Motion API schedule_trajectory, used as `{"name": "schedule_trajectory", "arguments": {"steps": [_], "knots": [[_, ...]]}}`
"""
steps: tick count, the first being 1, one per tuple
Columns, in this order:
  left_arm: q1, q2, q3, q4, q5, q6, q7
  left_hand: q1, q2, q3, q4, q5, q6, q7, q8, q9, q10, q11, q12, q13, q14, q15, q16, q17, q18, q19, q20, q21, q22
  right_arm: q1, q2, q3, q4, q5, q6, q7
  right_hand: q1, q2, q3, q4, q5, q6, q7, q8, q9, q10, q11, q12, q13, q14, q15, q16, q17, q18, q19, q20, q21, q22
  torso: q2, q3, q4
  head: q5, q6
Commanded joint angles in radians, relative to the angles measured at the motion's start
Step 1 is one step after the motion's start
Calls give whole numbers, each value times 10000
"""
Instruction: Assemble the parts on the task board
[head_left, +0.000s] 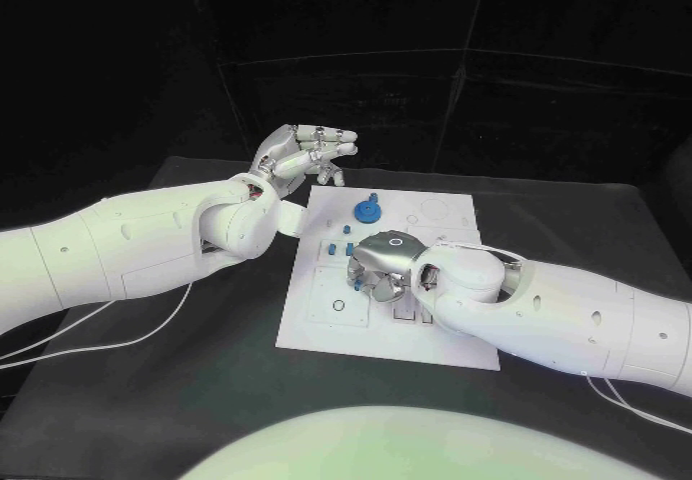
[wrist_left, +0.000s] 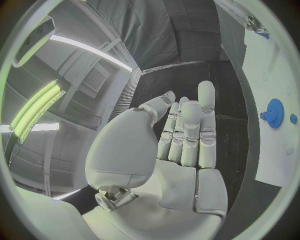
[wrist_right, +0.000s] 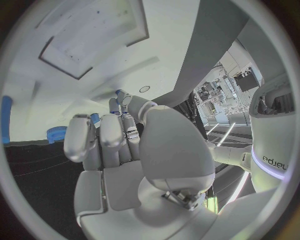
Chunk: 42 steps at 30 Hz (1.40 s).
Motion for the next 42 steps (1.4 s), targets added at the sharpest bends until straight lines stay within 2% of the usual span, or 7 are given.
{"name": "schedule_trajectory", "arguments": {"steps": [1,10,18,24,29,34,42], "knots": [[18,-2,9,18,28,124,30,76,31,-43,10,-29,-31,40,49,-9,-63,-19,45,3,-86,7,-37,-9,136,-13,1,-45,-10,-2,19,-7,7,-110,142,-15,-176,17,-121,41,75,-134,77,-114,-30,28,-148,-97,-16,320,37,36,-58,-45,-26,74,-12,-46,3,-1,-1,15,-5],[19,-13,9,22,28,131,14,81,33,-49,5,-28,-37,42,50,-10,-72,-17,52,1,-90,8,-38,-16,136,-12,1,-50,-14,-4,47,-11,-62,-37,-226,87,-676,-366,-576,199,354,-959,345,-383,-82,-1235,214,-834,-238,71,331,-443,-812,189,-839,327,-712,-1079,1,-2,1,12,-7],[19,-28,9,25,28,140,4,83,34,-51,3,-27,-39,42,50,-10,-76,-16,55,1,-92,9,-39,-19,136,-11,2,-52,-16,-12,-77,-12,52,13,-744,157,-707,-427,-708,203,348,-1153,371,-367,-70,-1489,274,-889,-224,12,376,-538,-989,245,-1014,392,-898,-1321,2,4,-1,11,-2],[19,-44,9,22,28,145,-3,83,34,-51,3,-27,-39,42,50,-10,-76,-16,55,1,-92,9,-39,-19,136,-11,2,-52,-16,-18,-609,-11,583,172,-1167,184,-737,-432,-767,227,386,-1155,388,-349,-59,-1474,277,-845,-209,24,382,-498,-971,242,-990,405,-898,-1307,-13,3,-10,8,7],[19,-72,9,17,28,143,-2,83,34,-51,3,-27,-39,42,50,-10,-76,-16,55,1,-92,9,-39,-19,136,-11,2,-52,-16,4,-1520,6,1398,574,-1397,47,-771,-466,-842,246,410,-1167,359,-345,-54,-1439,262,-787,-200,27,377,-504,-1017,245,-984,412,-915,-1322,-29,0,-31,-35,74],[18,-99,9,14,28,149,-4,88,32,-59,-3,-27,-49,45,49,-12,-89,-14,62,-1,-97,10,-41,-29,135,-10,2,-58,-21,194,-2333,201,1800,1105,-1352,-278,-888,-577,-1057,318,398,-1267,306,-361,-59,-1477,227,-723,-202,34,358,-477,-1054,251,-974,404,-953,-1355,-24,-5,-33,-177,195],[17,-82,7,-14,28,175,-3,90,33,-61,-5,-27,-50,46,50,-12,-91,-13,65,-1,-99,10,-43,-35,135,-10,3,-60,-22,516,-3042,403,1739,1388,-982,-634,-910,-692,-1734,448,402,-1642,191,-363,-59,-1824,166,-618,-199,-20,311,-542,-1301,287,-1064,363,-1155,-1585,-5,10,-11,-303,357]]}}
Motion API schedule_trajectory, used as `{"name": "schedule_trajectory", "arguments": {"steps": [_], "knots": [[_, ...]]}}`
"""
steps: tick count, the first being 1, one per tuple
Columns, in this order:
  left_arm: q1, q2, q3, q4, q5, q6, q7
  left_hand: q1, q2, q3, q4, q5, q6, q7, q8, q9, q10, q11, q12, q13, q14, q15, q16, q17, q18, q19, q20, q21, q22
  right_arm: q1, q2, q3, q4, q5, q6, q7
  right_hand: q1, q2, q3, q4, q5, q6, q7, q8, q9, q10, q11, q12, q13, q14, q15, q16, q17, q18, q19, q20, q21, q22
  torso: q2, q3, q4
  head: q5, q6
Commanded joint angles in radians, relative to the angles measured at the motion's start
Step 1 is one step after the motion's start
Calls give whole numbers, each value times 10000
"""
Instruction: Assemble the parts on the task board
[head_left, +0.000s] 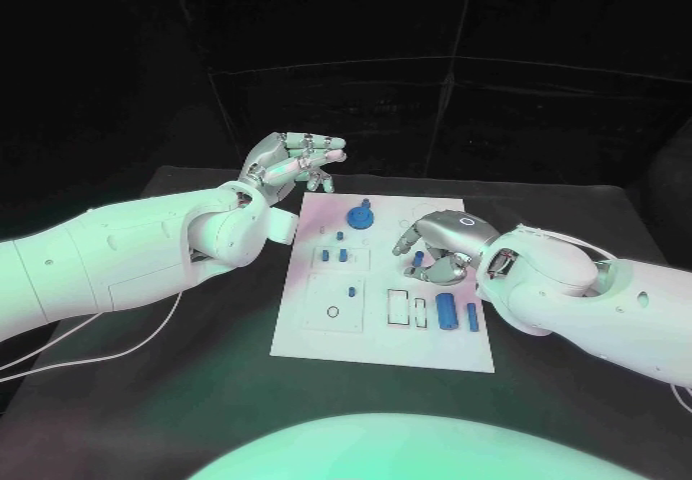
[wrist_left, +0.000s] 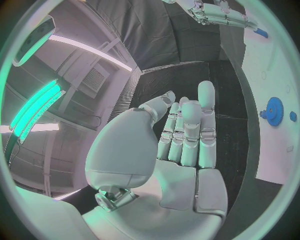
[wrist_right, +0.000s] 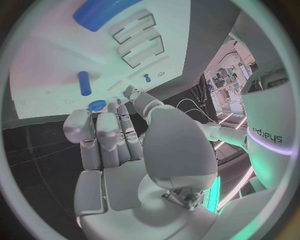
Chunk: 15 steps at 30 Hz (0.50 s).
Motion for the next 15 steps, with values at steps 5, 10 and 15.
{"name": "schedule_trajectory", "arguments": {"steps": [5,10,15], "knots": [[16,33,7,-24,26,150,36,91,33,-64,-7,-27,-51,46,51,-13,-93,-13,67,-1,-65,-25,-46,-20,137,-10,3,-62,-18,127,-168,48,-283,460,429,-487,13,-63,-313,54,-12,-134,-38,-29,12,-143,-22,96,13,29,-4,41,20,121,-32,-1,-62,-48,21,1,25,-103,100],[15,56,6,-46,26,168,30,91,33,-64,-7,-27,-51,46,51,-13,-93,-13,67,-1,-65,-25,-46,-20,137,-10,3,-62,-18,145,-108,55,-466,467,688,-519,43,-41,-378,65,-15,-139,-47,-24,16,-168,-25,120,13,33,-8,40,-6,121,-25,-5,-71,-55,25,12,23,-86,87],[15,70,5,-60,26,193,17,91,33,-64,-7,-27,-51,46,51,-13,-93,-13,67,-1,-65,-25,-46,-20,137,-10,3,-62,-18,150,59,55,-705,419,828,-504,149,49,-446,68,1,-104,-38,-5,27,-187,-25,178,16,29,-10,31,-60,129,-36,-11,-108,-100,29,1,37,-94,86]]}}
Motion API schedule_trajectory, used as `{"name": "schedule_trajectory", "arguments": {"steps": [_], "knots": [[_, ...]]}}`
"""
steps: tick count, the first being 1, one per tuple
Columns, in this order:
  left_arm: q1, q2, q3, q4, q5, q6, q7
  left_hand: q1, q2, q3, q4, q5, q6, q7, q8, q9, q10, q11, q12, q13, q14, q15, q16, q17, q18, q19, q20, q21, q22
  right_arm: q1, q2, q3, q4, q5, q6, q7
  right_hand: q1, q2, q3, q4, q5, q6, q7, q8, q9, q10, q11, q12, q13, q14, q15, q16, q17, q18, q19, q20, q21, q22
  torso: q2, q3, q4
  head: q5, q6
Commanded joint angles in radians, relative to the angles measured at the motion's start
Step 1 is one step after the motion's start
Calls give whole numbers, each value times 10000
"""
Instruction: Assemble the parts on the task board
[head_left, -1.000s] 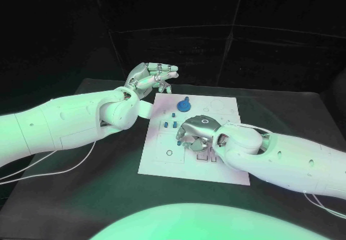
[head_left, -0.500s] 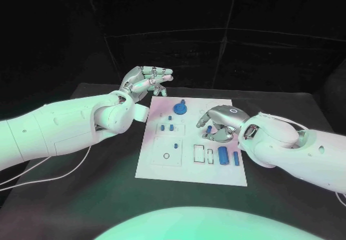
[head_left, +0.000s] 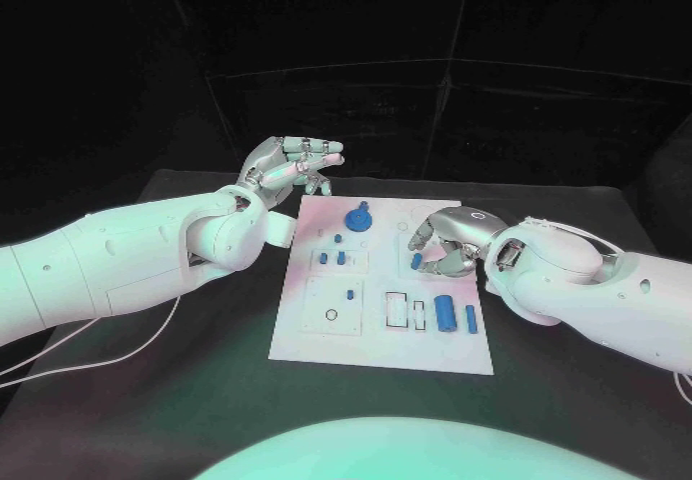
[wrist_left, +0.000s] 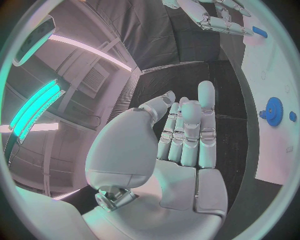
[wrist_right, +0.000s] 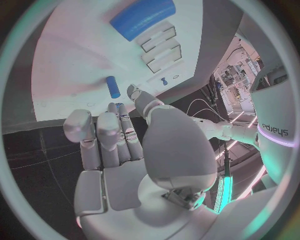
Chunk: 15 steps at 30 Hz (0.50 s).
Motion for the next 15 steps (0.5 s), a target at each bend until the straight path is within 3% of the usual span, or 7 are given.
{"name": "schedule_trajectory", "arguments": {"steps": [1,15], "knots": [[17,16,7,-6,26,152,26,91,33,-64,-7,-27,-51,47,51,-13,-57,23,67,-1,-65,-25,-46,-11,138,-10,3,-62,-10,24,106,8,-130,30,353,-77,168,68,-57,-2,5,-38,-4,-4,15,-80,10,92,18,30,-10,56,-18,128,-31,-12,-37,-12,6,-5,10,8,1],[16,17,7,-1,26,170,18,93,35,-74,-10,-28,-51,47,56,-12,-61,24,79,-1,-70,-23,-49,-22,137,-8,4,-68,-15,21,461,3,-566,-121,868,-131,474,464,130,7,-5,400,37,101,59,439,-17,433,11,46,-37,150,-65,63,240,-34,140,259,7,-8,1,34,-57]]}}
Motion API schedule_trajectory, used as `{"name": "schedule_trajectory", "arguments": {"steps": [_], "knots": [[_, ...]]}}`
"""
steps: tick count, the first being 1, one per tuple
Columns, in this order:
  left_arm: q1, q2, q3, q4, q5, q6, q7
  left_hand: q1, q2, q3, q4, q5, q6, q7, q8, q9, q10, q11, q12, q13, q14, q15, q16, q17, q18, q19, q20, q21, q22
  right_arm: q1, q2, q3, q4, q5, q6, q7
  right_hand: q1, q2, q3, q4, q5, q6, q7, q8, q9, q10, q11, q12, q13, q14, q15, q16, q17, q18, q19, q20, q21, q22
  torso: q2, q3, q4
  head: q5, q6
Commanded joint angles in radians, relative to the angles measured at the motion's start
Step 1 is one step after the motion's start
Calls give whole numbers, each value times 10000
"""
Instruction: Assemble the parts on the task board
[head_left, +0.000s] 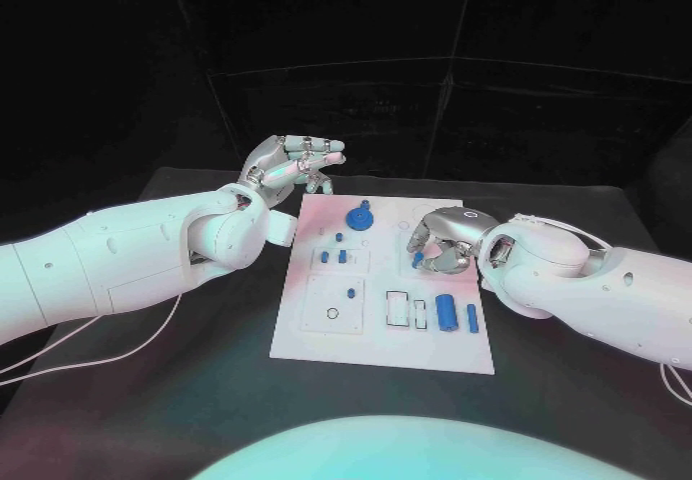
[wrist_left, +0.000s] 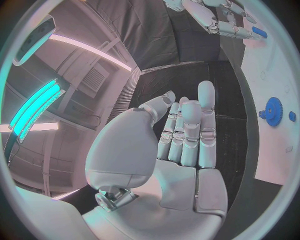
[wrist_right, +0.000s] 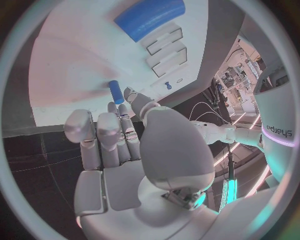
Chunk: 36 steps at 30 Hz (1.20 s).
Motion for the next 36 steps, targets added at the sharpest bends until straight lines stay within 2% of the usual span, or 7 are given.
{"name": "schedule_trajectory", "arguments": {"steps": [1,18,24,27,31,36], "knots": [[17,5,8,14,26,133,28,92,36,-74,-10,-28,-51,47,56,-13,-62,24,36,-1,-70,-23,-49,-9,138,-8,4,-68,-16,17,33,6,-37,-136,413,-70,56,57,125,7,-7,153,2,47,15,222,-24,84,2,56,-45,115,74,55,136,-20,106,120,-5,2,-12,3,-22],[17,5,8,20,26,184,18,92,36,-74,-10,-28,-51,47,56,-13,-62,24,36,-1,-70,-23,-49,-9,138,-8,4,-68,-16,13,207,4,-246,-243,458,-110,75,155,456,56,-50,642,-51,144,32,823,-134,92,-11,135,-129,426,296,-37,441,-95,405,539,-4,7,-16,7,-52],[17,1,8,23,26,181,21,92,36,-74,-10,-28,-51,47,56,-13,-62,24,36,-1,-70,-23,-49,-9,138,-8,4,-68,-16,7,280,3,-306,-246,188,-114,-18,215,498,167,-95,823,-106,193,41,1082,-202,118,12,160,-174,540,378,-78,576,-131,537,730,-9,1,-10,-9,-68],[17,-3,8,25,26,179,23,92,36,-74,-10,-28,-51,47,56,-13,-62,24,36,-1,-70,-23,-49,-9,138,-8,4,-68,-16,4,290,2,-318,-252,-47,-159,28,325,573,198,-142,975,-169,244,57,1276,-271,158,35,194,-227,668,505,-115,701,-169,660,908,-13,0,-10,-9,-76],[17,-12,8,29,26,179,25,92,36,-74,-10,-28,-51,47,56,-13,-62,24,36,-1,-70,-23,-49,-9,138,-8,4,-68,-16,1,237,3,-270,-327,-373,-207,236,487,763,122,-366,1158,-232,303,77,1508,-353,211,68,218,-299,780,594,-154,828,-238,791,1092,-15,0,-18,-15,-79],[17,-25,8,30,26,178,28,92,36,-74,-10,-28,-51,47,56,-13,-62,24,36,-1,-70,-23,-49,-9,138,-8,4,-68,-16,0,18,5,-31,-428,-650,-255,410,525,911,-3,-437,1219,-240,301,74,1662,-390,257,107,219,-331,833,616,-175,886,-281,862,1188,-27,0,-27,-12,-77]]}}
